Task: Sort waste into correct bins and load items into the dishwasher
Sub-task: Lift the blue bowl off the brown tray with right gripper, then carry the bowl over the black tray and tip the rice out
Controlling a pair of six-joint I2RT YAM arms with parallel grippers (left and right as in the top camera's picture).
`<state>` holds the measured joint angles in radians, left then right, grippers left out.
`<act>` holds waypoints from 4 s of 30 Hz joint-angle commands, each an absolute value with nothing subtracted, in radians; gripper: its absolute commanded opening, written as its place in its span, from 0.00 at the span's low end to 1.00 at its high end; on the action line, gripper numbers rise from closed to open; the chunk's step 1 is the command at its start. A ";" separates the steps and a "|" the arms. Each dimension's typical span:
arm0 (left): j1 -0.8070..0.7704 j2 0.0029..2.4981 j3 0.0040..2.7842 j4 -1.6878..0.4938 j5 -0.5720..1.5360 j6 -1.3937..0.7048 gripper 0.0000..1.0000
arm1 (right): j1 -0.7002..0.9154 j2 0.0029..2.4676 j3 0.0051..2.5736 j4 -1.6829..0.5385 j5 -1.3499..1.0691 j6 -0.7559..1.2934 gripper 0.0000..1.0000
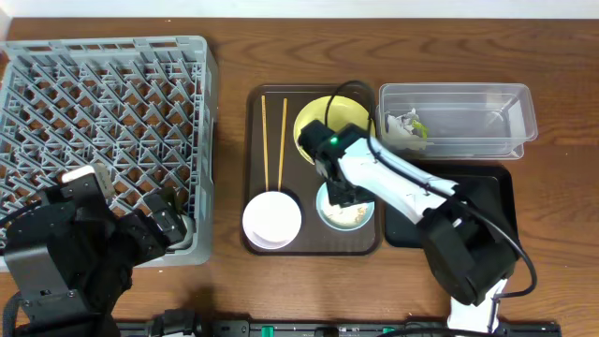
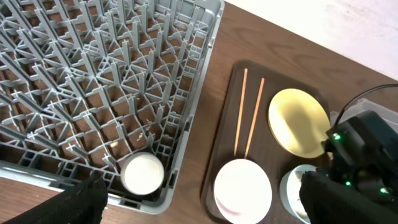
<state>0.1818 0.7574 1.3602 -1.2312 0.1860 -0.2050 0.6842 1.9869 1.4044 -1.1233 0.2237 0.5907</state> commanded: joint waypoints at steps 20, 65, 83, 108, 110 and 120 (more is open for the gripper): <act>0.185 0.764 1.369 -1.234 0.198 -0.195 0.99 | 0.835 1.971 1.409 -0.966 0.054 0.638 0.33; 0.185 0.764 1.369 -1.234 0.198 -0.195 0.99 | 0.785 1.916 1.292 -0.878 0.101 0.546 0.06; 0.185 0.764 1.369 -1.234 0.198 -0.195 0.99 | 0.596 1.528 1.314 -0.928 -0.274 0.472 0.01; 0.185 0.764 1.369 -1.234 0.198 -0.195 0.99 | -0.308 1.379 0.789 -0.908 -1.407 -0.194 0.01; 0.185 0.764 1.369 -1.234 0.198 -0.195 0.99 | -0.341 1.379 0.768 -0.905 -1.446 -0.231 0.01; 0.185 0.764 1.369 -1.234 0.198 -0.195 0.99 | -0.375 1.382 0.725 -0.861 -1.417 -0.243 0.01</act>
